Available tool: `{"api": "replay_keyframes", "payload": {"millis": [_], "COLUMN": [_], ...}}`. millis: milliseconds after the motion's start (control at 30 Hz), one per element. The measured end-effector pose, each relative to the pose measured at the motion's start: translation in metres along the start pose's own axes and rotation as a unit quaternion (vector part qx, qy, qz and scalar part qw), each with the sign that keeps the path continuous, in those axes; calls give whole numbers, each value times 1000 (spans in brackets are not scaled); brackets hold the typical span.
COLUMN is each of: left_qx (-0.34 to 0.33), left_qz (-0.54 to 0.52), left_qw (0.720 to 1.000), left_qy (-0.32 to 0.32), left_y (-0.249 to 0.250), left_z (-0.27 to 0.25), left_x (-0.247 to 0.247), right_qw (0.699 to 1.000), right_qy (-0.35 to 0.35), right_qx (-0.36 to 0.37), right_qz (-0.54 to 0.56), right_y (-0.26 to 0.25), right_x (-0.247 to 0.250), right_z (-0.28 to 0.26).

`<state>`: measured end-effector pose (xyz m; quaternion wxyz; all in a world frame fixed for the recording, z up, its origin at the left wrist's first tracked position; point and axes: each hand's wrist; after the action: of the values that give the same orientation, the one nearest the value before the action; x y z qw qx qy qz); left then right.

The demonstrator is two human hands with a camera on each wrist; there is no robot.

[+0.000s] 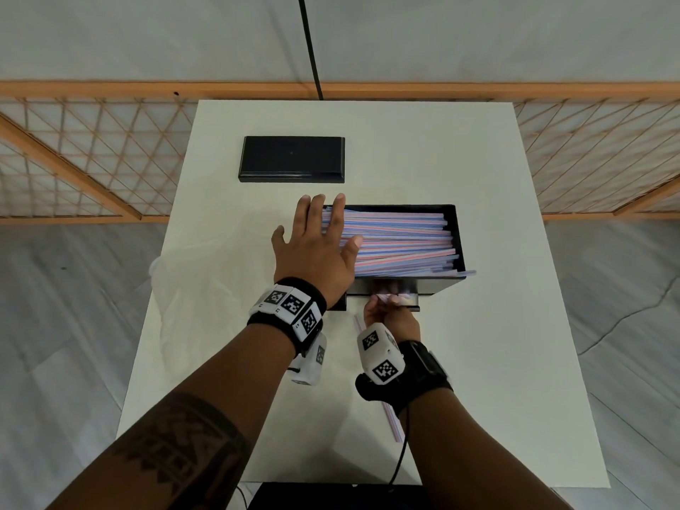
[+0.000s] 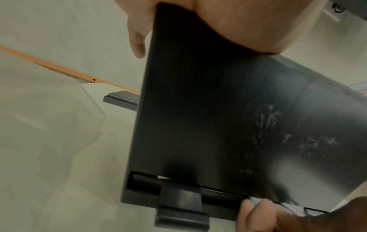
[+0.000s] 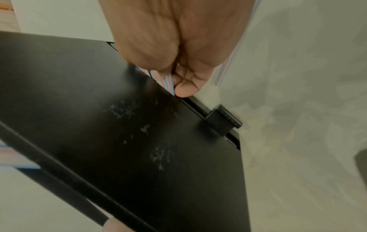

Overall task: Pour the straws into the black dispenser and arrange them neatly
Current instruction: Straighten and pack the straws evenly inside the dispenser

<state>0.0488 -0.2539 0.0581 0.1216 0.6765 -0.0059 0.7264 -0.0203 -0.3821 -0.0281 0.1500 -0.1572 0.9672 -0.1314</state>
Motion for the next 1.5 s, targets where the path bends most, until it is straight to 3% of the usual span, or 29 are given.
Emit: {"api": "replay_keyframes", "payload": {"millis": [33, 100, 167, 267, 367, 433, 533, 633, 700, 800, 833, 867, 900, 933, 1033, 1100, 1167, 1233, 1333, 1400, 1500], "left_qx": [-1, 2, 6, 9, 5, 0, -1, -11, 1, 160, 217, 253, 262, 242, 22, -64, -64, -61, -71, -75, -73], "left_qz": [1, 1, 0, -1, -13, -23, -34, -93, -275, -551, -599, -621, -617, -588, -343, -166, -89, -72, -68, -64, -55], "left_qw": [1000, 1000, 1000, 1000, 1000, 1000, 999, 995, 958, 812, 763, 732, 730, 757, 925, 979, 993, 995, 994, 994, 995], "left_qy": [3, 8, 9, 7, 11, 15, 10, 32, 78, 106, 111, 119, 132, 149, 159, 102, 52, 45, 44, 40, 33], "left_y": [0, 0, 1, 2, 0, -2, -2, -4, -9, -19, -23, -25, -26, -26, -18, -10, -7, -9, -9, -8, -7], "left_z": [0, -1, -1, -1, -1, -1, -2, 0, 0, 0, 3, 5, 6, 8, 8, 5, 2, 1, 2, 2, 3], "left_x": [0, 0, 0, 0, -1, -2, -2, 0, 2, 14, 18, 22, 26, 29, 26, 15, 5, 0, -3, -2, -2], "right_qw": [1000, 986, 929, 875, 847, 858, 778, 773, 777, 804, 817, 830, 835, 827, 769, 713, 663, 616, 569, 535, 400], "right_qy": [8, 52, 93, 67, 24, 22, -16, -121, -173, -143, -119, -92, -66, -44, -12, 3, 20, 24, -51, -142, -204], "right_qx": [-7, 21, 136, 235, 362, 411, 512, 537, 532, 512, 494, 473, 459, 458, 486, 518, 555, 625, 682, 609, 377], "right_qz": [-10, -160, -332, -418, -389, -308, -362, -315, -288, -267, -273, -282, -296, -323, -414, -472, -502, -478, -456, -568, -810], "right_y": [-1, -1, -2, -11, -40, -75, -135, -173, -175, -159, -150, -140, -130, -121, -106, -108, -116, -128, -131, -115, -73], "right_x": [2, -2, 6, 38, 68, 80, 73, 46, 18, -20, -30, -38, -42, -46, -47, -45, -41, -33, -16, 0, 24], "right_z": [0, -8, -22, -36, -60, -87, -141, -176, -180, -149, -134, -119, -106, -95, -84, -87, -98, -117, -138, -132, -94]}}
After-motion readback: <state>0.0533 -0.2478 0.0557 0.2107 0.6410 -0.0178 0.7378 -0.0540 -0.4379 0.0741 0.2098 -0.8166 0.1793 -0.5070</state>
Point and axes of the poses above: each hand's wrist, its own z-axis towards the middle knuckle, its own x-axis out of the back of the hand, y = z × x, and after that the axes turned 9 degrees about y, right-handed
